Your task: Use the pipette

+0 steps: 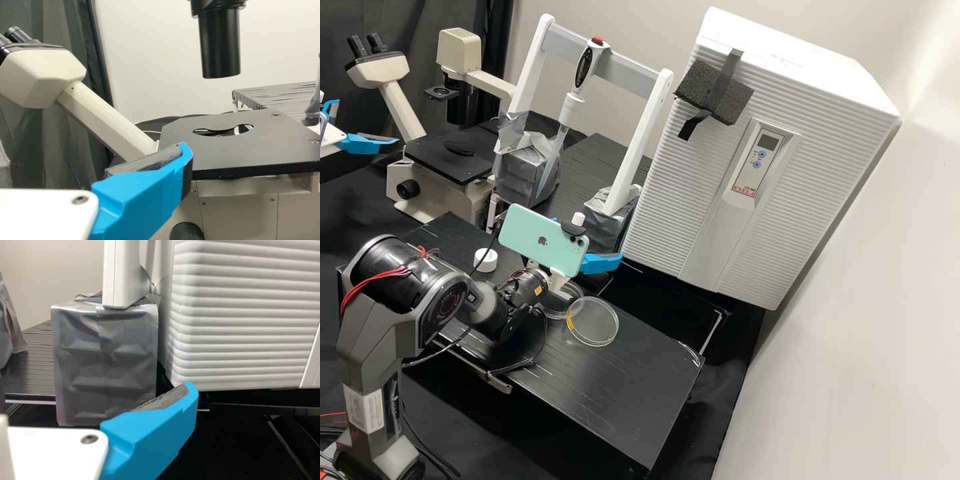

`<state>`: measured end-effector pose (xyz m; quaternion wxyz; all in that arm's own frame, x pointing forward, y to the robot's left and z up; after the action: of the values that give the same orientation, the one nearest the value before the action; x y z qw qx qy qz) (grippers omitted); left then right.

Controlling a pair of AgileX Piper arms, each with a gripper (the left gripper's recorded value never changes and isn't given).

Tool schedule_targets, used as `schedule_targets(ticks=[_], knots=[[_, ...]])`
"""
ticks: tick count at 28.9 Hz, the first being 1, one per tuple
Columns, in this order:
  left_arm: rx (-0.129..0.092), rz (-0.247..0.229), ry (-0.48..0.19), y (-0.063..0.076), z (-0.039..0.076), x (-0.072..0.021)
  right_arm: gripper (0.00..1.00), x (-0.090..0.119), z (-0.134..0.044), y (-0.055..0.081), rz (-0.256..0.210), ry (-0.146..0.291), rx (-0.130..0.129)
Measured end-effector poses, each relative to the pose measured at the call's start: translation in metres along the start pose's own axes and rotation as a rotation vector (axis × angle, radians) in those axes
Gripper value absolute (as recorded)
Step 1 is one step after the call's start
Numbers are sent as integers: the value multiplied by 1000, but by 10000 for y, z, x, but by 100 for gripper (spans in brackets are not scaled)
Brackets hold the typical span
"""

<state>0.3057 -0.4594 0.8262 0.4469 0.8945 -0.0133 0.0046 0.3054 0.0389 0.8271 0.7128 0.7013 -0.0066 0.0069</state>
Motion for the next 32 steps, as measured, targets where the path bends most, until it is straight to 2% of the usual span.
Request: schedule_targets(ticks=[12,14,16,19,24,28,32], knots=[[0,0,-6,0,18,-6,100,0,0,0,0,0,0],[-15,11,-22,35,61,-23,100,0,0,0,0,0,0],[-40,29,-60,100,141,-66,100,0,0,0,0,0,0],[-62,58,-131,208,279,-153,100,0,0,0,0,0,0],[-98,140,-281,484,561,-341,100,0,0,0,0,0,0],[-104,197,-385,663,745,-500,100,0,0,0,0,0,0],[-95,242,-463,776,880,-619,100,0,0,0,0,0,0]])
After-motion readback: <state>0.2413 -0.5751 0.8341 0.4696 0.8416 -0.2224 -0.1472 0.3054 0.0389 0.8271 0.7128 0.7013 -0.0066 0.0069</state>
